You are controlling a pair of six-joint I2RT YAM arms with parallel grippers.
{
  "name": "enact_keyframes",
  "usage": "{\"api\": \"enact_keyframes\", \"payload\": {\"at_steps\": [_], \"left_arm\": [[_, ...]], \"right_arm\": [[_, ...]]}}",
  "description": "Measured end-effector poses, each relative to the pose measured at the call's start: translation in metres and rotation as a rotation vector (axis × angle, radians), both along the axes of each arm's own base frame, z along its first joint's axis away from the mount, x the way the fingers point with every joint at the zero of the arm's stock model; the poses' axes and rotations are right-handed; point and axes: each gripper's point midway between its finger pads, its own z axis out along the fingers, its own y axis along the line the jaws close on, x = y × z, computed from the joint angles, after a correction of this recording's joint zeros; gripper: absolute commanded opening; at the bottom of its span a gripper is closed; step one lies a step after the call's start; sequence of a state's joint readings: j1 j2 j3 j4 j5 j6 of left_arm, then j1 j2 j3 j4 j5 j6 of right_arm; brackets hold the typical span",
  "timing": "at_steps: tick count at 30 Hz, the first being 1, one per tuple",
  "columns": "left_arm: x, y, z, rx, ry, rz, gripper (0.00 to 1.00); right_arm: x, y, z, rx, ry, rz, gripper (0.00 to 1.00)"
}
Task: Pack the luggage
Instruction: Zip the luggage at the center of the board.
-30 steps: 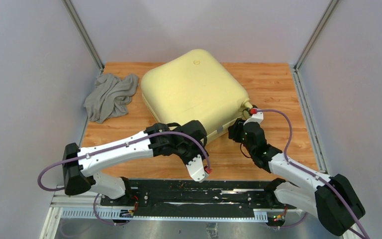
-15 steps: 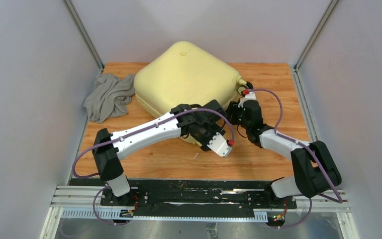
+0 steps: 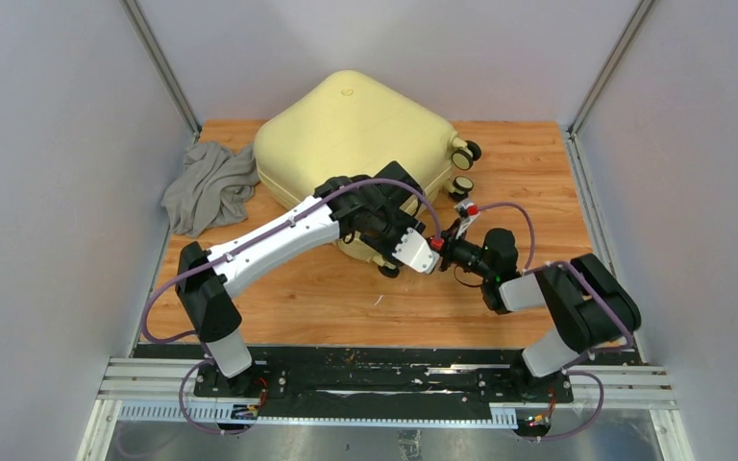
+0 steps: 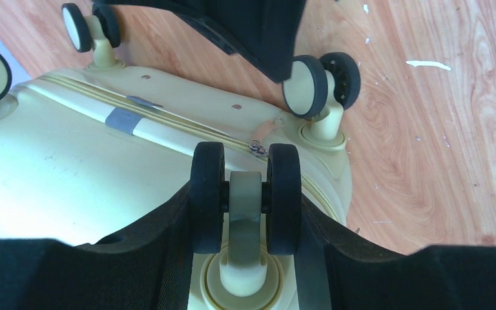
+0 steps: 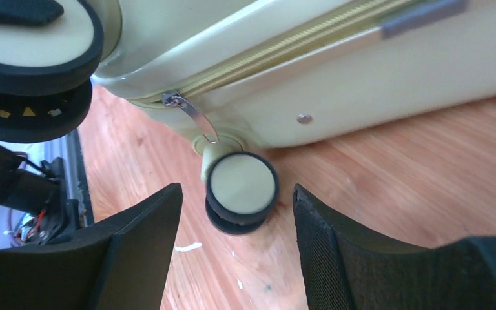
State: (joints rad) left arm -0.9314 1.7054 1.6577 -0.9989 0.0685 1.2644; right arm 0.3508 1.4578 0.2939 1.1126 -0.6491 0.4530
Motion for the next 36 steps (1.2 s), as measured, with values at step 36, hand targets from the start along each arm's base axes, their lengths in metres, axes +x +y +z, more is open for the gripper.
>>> {"api": "enact_keyframes", "payload": {"at_steps": [36], "left_arm": [[0.027, -0.009, 0.026, -0.07, 0.006, 0.088, 0.0]], "right_arm": [[0.033, 0.049, 0.042, 0.208, -0.088, 0.211, 0.35]]}}
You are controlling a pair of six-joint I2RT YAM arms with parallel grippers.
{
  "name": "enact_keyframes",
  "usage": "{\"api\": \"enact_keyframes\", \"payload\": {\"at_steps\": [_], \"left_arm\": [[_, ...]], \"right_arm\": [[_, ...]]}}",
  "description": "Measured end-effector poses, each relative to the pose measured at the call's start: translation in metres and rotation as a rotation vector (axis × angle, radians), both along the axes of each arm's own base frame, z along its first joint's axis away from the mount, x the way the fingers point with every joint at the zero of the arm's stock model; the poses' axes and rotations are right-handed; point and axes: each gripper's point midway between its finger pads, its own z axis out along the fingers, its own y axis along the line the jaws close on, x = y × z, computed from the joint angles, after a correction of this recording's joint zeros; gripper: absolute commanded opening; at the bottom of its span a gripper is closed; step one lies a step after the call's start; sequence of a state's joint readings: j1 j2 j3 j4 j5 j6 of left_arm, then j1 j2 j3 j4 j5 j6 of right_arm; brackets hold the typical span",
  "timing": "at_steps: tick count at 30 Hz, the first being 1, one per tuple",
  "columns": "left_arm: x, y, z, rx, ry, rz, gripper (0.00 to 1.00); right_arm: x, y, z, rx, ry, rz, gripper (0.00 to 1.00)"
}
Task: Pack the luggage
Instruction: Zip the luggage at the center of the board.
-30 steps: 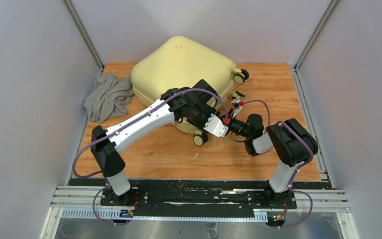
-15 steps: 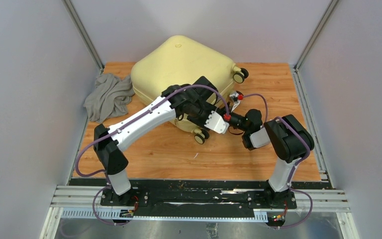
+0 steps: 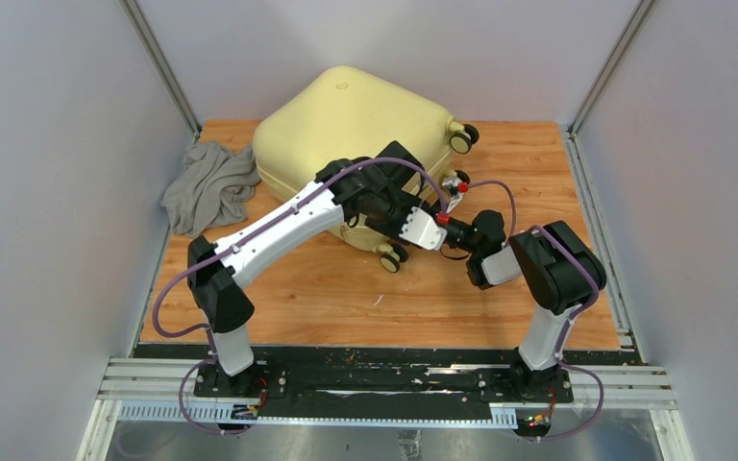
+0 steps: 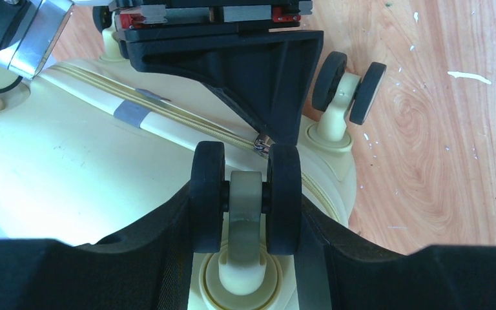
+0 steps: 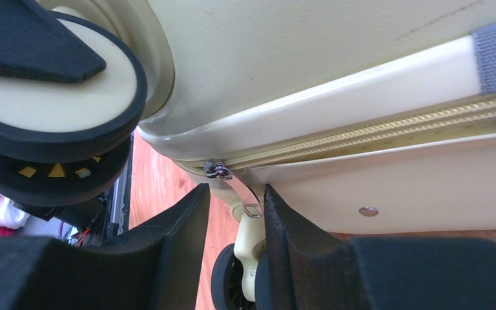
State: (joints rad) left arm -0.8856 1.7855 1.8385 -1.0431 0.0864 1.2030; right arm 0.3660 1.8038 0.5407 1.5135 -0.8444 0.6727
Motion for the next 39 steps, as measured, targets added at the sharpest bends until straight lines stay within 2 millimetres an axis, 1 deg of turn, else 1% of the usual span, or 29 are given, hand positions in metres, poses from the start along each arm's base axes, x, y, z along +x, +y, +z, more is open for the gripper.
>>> {"api": "enact_keyframes", "payload": {"at_steps": [2, 4, 6, 10, 15, 20, 25, 30, 34, 39], "left_arm": [[0.001, 0.0, 0.002, -0.004, -0.004, 0.003, 0.0], [0.002, 0.0, 0.003, -0.006, -0.007, 0.006, 0.0], [0.002, 0.0, 0.004, -0.008, -0.008, 0.009, 0.0], [0.004, 0.0, 0.005, -0.006, -0.011, 0.015, 0.0], [0.006, -0.001, 0.008, -0.017, -0.019, 0.019, 0.0], [0.008, -0.003, 0.008, -0.022, -0.013, 0.036, 0.0], [0.014, -0.017, 0.01, -0.049, 0.013, 0.08, 0.0], [0.019, -0.026, 0.014, -0.089, 0.037, 0.141, 0.0], [0.025, -0.035, 0.015, -0.122, 0.053, 0.185, 0.0], [0.025, -0.038, 0.011, -0.13, 0.072, 0.216, 0.0]], "right_arm": [[0.003, -0.001, 0.0, 0.001, 0.003, -0.015, 0.25], [0.006, -0.002, 0.0, 0.004, 0.002, -0.035, 0.11], [0.008, -0.002, 0.001, 0.004, 0.0, -0.047, 0.01], [0.006, -0.002, 0.007, 0.013, -0.018, -0.052, 0.0], [0.004, -0.007, 0.012, 0.018, -0.028, -0.093, 0.0], [0.001, -0.011, 0.009, 0.016, -0.019, -0.125, 0.0], [0.0, -0.015, 0.008, 0.011, -0.031, -0.174, 0.0], [0.001, -0.024, 0.015, 0.006, -0.07, -0.243, 0.0], [-0.004, -0.03, 0.019, -0.008, -0.101, -0.278, 0.0], [-0.013, -0.034, 0.02, -0.043, -0.129, -0.3, 0.0]]}}
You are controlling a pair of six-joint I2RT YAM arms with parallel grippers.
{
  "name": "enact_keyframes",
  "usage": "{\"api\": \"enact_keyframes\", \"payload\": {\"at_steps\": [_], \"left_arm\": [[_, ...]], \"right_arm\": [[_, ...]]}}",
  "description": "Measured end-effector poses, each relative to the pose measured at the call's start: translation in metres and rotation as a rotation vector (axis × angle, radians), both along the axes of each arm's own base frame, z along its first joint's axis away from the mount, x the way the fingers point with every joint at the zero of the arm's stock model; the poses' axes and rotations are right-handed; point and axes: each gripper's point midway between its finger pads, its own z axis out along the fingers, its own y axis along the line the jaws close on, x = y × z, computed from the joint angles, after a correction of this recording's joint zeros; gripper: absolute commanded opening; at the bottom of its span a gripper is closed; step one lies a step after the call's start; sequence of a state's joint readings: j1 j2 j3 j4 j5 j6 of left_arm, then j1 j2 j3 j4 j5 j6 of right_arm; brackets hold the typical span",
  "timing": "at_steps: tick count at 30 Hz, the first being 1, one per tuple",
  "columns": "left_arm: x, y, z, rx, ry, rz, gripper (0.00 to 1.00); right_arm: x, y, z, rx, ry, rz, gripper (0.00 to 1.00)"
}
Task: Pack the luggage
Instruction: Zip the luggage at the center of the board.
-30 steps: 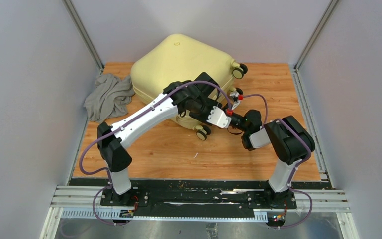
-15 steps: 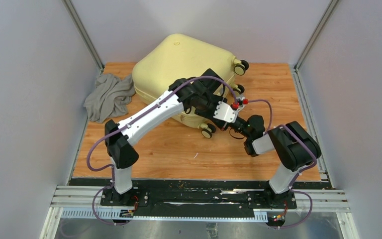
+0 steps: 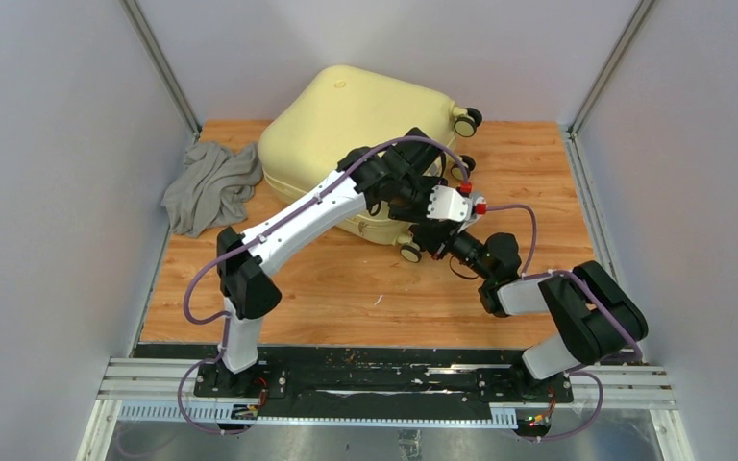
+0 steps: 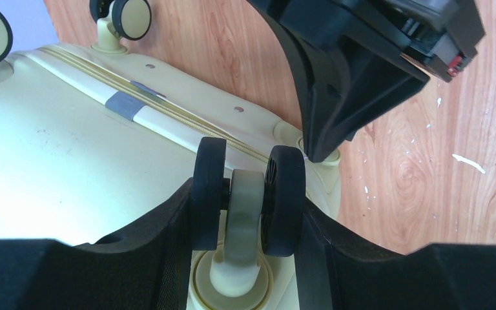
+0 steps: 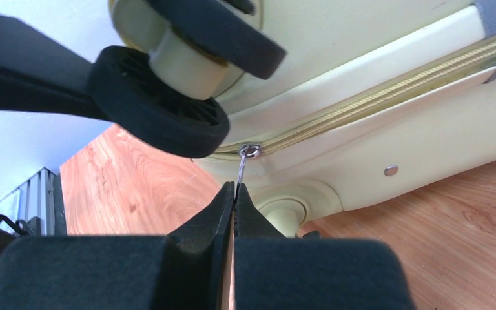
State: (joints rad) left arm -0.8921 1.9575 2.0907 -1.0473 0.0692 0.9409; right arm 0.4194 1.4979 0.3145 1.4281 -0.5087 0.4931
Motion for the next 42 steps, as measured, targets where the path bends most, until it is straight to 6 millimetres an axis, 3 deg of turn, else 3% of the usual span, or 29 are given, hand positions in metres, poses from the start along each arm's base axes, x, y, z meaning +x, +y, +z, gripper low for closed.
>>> {"api": "enact_keyframes", "payload": {"at_steps": [14, 22, 25, 27, 29, 34, 37, 40, 42], "left_arm": [[0.014, -0.023, -0.006, -0.092, 0.034, 0.114, 0.0], [0.036, -0.035, 0.008, -0.206, 0.004, 0.212, 0.0], [0.037, -0.035, 0.008, -0.215, 0.008, 0.223, 0.0], [0.036, -0.035, 0.007, -0.216, 0.015, 0.229, 0.0], [0.036, -0.035, 0.004, -0.215, 0.021, 0.232, 0.0], [0.032, -0.034, -0.004, -0.206, 0.048, 0.242, 0.0], [0.032, -0.034, -0.004, -0.213, 0.055, 0.254, 0.0], [0.032, -0.034, -0.004, -0.22, 0.065, 0.265, 0.0], [0.031, -0.035, -0.005, -0.226, 0.073, 0.274, 0.0]], "right_arm": [[-0.028, 0.027, -0.012, -0.089, -0.034, 0.027, 0.0], [-0.051, 0.053, -0.013, -0.104, -0.056, 0.089, 0.0], [-0.045, 0.046, -0.014, -0.102, -0.053, 0.029, 0.15], [-0.041, 0.032, -0.019, -0.105, -0.039, -0.033, 0.3], [-0.037, 0.016, -0.023, -0.108, -0.026, -0.086, 0.38], [-0.017, -0.018, -0.012, -0.092, -0.04, -0.203, 0.48], [-0.013, -0.02, -0.007, -0.093, -0.053, -0.216, 0.52], [-0.004, -0.017, 0.0, -0.101, -0.069, -0.228, 0.65], [0.002, -0.015, 0.004, -0.099, -0.076, -0.233, 0.66]]}}
